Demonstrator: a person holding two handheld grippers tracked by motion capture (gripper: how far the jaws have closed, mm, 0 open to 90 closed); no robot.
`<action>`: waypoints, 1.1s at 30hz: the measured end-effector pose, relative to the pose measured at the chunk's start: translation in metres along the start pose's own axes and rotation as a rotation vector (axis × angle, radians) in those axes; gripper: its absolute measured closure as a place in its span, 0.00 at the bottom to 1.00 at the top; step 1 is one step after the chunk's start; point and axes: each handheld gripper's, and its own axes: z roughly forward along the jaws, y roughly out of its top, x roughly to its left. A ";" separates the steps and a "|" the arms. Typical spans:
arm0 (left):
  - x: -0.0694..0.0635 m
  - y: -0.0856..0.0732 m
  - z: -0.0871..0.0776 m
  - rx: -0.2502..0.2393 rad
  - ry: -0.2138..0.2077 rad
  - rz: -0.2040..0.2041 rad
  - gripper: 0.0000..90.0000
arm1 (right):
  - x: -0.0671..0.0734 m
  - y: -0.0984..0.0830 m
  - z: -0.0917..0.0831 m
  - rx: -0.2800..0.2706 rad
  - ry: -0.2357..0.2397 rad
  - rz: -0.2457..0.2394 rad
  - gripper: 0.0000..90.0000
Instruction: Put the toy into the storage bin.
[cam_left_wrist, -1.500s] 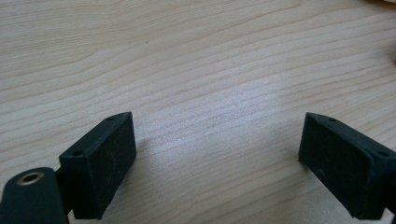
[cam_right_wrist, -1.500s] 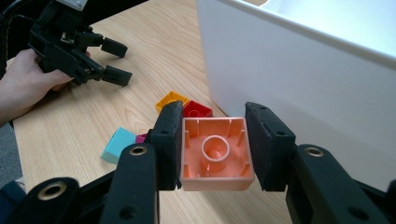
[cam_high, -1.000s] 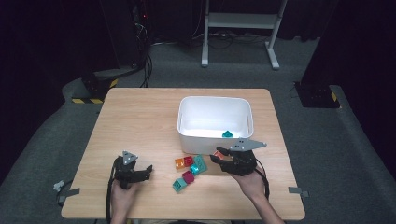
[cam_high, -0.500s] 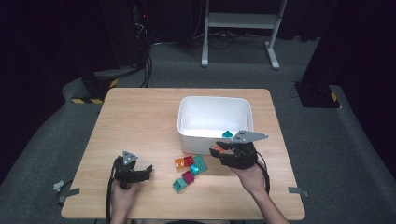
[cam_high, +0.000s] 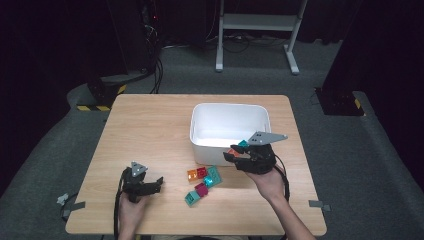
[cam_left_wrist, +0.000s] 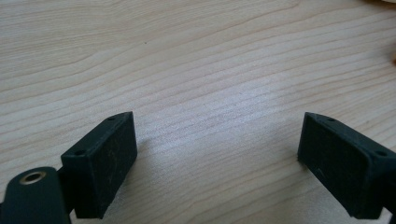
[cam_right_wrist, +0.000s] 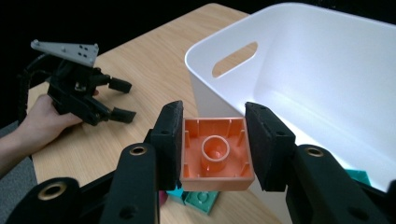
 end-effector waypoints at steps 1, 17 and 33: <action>0.000 0.000 0.000 0.001 0.001 0.001 0.13 | 0.000 0.002 -0.001 -0.005 0.000 -0.002 0.66; 0.000 0.000 0.000 0.001 0.001 -0.001 0.13 | -0.019 0.023 -0.004 -0.006 -0.038 0.031 0.66; 0.000 0.000 0.000 0.001 0.001 0.000 0.13 | -0.040 0.036 0.006 0.012 -0.111 0.065 0.66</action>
